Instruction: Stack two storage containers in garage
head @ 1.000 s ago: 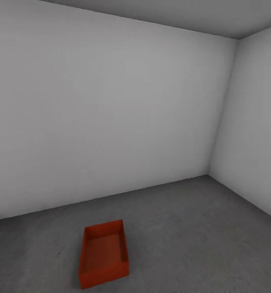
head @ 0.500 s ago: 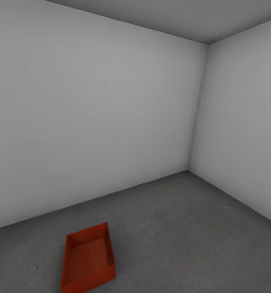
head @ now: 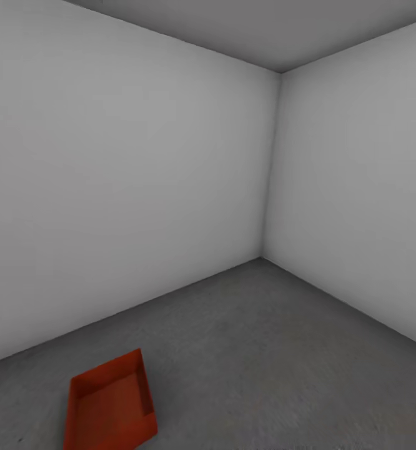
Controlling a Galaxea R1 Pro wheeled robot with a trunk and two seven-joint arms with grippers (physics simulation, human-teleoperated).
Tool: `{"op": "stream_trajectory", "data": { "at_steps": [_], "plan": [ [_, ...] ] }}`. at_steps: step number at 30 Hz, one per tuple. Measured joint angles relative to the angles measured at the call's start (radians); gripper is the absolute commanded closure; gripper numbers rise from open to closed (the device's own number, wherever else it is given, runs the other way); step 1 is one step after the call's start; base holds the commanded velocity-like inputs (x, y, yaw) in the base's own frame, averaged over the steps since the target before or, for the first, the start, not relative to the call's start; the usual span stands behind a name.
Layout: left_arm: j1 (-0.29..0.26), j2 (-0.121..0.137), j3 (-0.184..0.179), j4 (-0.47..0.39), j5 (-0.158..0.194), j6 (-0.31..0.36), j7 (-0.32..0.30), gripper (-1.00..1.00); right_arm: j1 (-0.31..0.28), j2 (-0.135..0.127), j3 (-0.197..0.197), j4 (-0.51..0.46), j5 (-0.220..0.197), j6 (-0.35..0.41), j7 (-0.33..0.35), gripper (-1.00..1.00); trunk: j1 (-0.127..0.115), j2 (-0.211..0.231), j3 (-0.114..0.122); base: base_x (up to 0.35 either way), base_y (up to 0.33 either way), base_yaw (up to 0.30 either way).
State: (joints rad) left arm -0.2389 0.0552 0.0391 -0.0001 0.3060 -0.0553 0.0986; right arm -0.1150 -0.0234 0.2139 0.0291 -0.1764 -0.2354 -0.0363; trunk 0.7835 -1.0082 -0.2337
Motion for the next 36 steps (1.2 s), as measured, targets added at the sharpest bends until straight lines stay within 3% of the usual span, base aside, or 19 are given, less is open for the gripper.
{"op": "stream_trajectory", "data": {
  "at_steps": [36],
  "plan": [
    [0.000, 0.000, 0.000, 0.000, 0.000, -0.002, 0.000, -1.00, 0.000, 0.000, 0.000, 0.000, 0.000, 0.000, 0.000, -1.00, 0.000, 0.000, 0.000, 0.000, 0.000, -0.297]
  ]
}}
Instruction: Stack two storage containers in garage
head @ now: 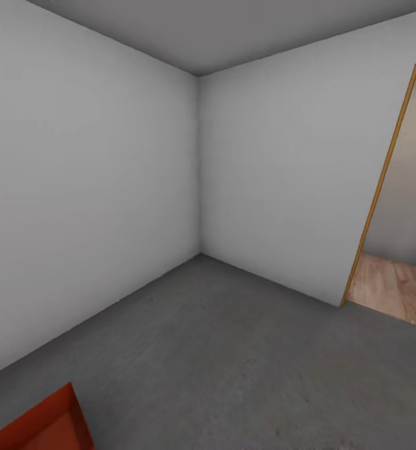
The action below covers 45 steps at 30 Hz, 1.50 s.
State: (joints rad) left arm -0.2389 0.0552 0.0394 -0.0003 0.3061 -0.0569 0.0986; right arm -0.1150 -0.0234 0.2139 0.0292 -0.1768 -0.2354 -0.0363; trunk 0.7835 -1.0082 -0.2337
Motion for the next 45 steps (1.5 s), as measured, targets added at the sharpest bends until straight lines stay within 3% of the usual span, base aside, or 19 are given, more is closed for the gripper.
{"op": "stream_trajectory", "data": {
  "at_steps": [45],
  "plan": [
    [0.000, -0.002, -0.001, 0.000, -0.003, -0.001, 0.000, -1.00, 0.000, 0.000, 0.000, 0.000, 0.000, 0.000, 0.000, -1.00, 0.000, 0.000, 0.000, 0.000, 0.000, -0.297]
  ]
}}
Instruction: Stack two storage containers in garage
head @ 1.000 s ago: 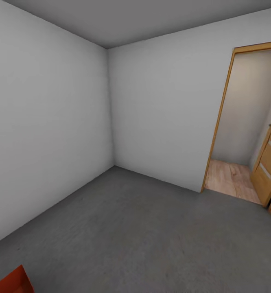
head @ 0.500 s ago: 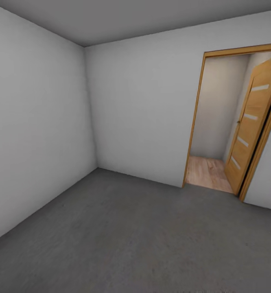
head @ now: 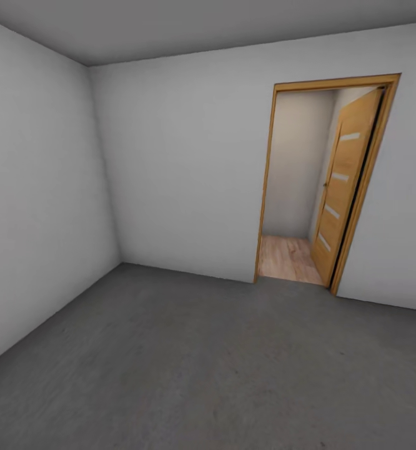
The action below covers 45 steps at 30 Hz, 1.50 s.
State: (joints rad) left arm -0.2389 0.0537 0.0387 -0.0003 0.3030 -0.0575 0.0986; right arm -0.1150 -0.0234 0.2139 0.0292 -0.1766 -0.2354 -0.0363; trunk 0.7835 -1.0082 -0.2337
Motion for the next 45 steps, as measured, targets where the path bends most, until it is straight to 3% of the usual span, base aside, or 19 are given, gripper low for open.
{"op": "stream_trajectory", "data": {
  "at_steps": [24, 45],
  "plan": [
    [0.000, 0.000, 0.000, 0.000, 0.000, 0.001, 0.000, -1.00, 0.000, 0.000, 0.000, 0.000, 0.000, 0.000, 0.000, -1.00, 0.000, 0.000, 0.000, 0.004, 0.000, -0.297],
    [0.000, 0.002, 0.001, 0.000, 0.002, 0.008, 0.000, -1.00, 0.000, 0.000, 0.001, 0.000, 0.001, -0.001, -0.001, -1.00, -0.001, 0.000, 0.000, 0.298, 0.000, -0.064]
  ]
}}
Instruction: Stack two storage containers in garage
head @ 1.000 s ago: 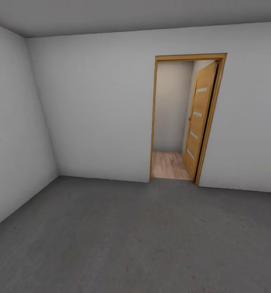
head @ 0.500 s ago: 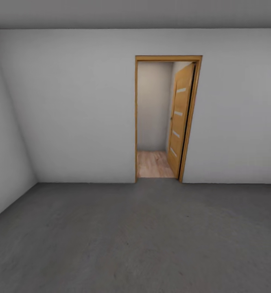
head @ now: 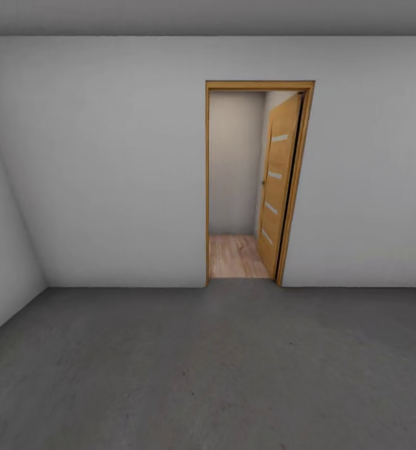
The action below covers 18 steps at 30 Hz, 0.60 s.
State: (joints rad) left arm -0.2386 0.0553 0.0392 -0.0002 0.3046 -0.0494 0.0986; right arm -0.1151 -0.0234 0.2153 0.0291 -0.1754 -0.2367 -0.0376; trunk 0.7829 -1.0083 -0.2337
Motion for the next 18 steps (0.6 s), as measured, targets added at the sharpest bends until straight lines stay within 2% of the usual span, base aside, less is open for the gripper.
{"op": "stream_trajectory", "data": {
  "at_steps": [18],
  "plan": [
    [0.000, 0.000, 0.000, 0.001, 0.000, 0.000, 0.000, -1.00, 0.000, 0.000, 0.000, 0.000, -0.001, 0.000, 0.000, -1.00, 0.000, 0.000, 0.000, 0.321, 0.000, -0.271]
  ]
}}
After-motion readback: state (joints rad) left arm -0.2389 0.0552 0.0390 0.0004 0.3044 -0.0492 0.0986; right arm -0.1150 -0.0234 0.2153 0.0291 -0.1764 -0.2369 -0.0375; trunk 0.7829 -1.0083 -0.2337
